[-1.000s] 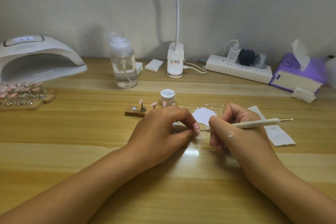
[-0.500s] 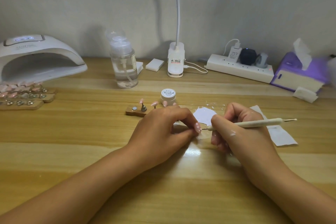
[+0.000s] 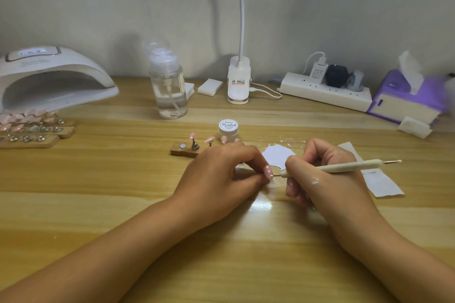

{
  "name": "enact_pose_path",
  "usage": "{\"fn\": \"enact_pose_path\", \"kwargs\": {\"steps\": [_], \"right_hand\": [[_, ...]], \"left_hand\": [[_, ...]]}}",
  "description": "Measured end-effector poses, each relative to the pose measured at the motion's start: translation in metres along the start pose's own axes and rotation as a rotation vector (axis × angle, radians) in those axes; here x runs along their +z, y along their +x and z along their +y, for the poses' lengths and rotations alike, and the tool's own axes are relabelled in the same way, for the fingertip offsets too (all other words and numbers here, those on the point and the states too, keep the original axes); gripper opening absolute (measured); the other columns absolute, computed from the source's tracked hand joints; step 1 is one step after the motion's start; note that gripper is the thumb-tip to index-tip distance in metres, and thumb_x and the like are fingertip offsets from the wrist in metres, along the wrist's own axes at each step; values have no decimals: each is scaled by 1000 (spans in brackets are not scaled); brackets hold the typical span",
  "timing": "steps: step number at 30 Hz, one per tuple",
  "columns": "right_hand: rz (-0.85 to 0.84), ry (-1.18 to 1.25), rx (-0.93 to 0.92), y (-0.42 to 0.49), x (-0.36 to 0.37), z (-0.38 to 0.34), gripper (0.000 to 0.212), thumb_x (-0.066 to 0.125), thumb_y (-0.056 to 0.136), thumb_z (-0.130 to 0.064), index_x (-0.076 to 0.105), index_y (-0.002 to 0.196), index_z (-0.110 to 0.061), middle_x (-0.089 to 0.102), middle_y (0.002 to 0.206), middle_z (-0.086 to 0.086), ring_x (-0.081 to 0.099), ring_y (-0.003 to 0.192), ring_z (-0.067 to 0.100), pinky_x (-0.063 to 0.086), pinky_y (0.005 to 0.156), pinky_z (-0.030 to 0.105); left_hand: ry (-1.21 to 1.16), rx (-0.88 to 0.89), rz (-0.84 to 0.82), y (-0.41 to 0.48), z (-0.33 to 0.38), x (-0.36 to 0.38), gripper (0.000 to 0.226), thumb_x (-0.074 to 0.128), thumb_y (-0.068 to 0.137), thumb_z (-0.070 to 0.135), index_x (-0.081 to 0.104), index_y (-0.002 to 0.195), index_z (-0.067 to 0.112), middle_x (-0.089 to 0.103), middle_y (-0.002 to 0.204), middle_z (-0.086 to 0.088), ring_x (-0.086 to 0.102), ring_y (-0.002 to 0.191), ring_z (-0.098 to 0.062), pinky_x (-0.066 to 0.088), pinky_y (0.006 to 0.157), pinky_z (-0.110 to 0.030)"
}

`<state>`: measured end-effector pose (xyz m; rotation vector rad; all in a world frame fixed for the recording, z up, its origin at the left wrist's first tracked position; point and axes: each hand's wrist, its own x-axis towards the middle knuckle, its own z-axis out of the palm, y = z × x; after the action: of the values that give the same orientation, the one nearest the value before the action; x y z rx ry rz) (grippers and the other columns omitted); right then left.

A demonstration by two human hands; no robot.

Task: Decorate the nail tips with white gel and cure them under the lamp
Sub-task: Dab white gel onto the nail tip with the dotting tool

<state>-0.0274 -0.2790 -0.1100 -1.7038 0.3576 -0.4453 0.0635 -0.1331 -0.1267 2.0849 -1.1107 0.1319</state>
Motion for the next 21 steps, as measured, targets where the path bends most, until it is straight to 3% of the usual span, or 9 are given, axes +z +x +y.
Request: {"fn": "enact_pose_path", "kwargs": {"steps": [5,9,12,17,21], "right_hand": [[9,26,-9,0,-1,1,25,61,75,-5,46,57,-15,61,46,12,47,37,11,35,38,16],[5,21,-10,0,-1,2,25,61,75,-6,44,58,-13,61,47,12,47,37,11,35,38,15],[43,92,-12,0,-1,2,28,59,79,0,42,59,-12,58,44,11,44,35,10,33,36,13],[65,172,-9,1,-1,2,32,58,81,0,40,59,-14,55,43,10,42,34,10,33,36,14],[99,246,-12,0,-3,3,40,59,84,0,39,55,-19,51,42,6,40,34,9,31,34,15]], "left_hand": [[-10,0,2,0,0,0,9,73,86,30,69,82,36,70,88,22,50,67,17,23,104,-17],[-13,4,2,0,1,-1,8,73,86,28,70,83,35,70,87,23,50,67,18,17,102,-8],[2,-5,0,0,2,-1,9,72,87,30,69,82,36,69,87,24,51,71,16,15,110,-21],[-3,-2,-6,-1,2,-1,8,73,86,29,70,83,36,68,85,25,51,70,14,17,102,-8],[7,2,-1,-1,2,-1,9,73,85,28,70,82,36,68,84,23,50,67,15,17,106,-13]]}}
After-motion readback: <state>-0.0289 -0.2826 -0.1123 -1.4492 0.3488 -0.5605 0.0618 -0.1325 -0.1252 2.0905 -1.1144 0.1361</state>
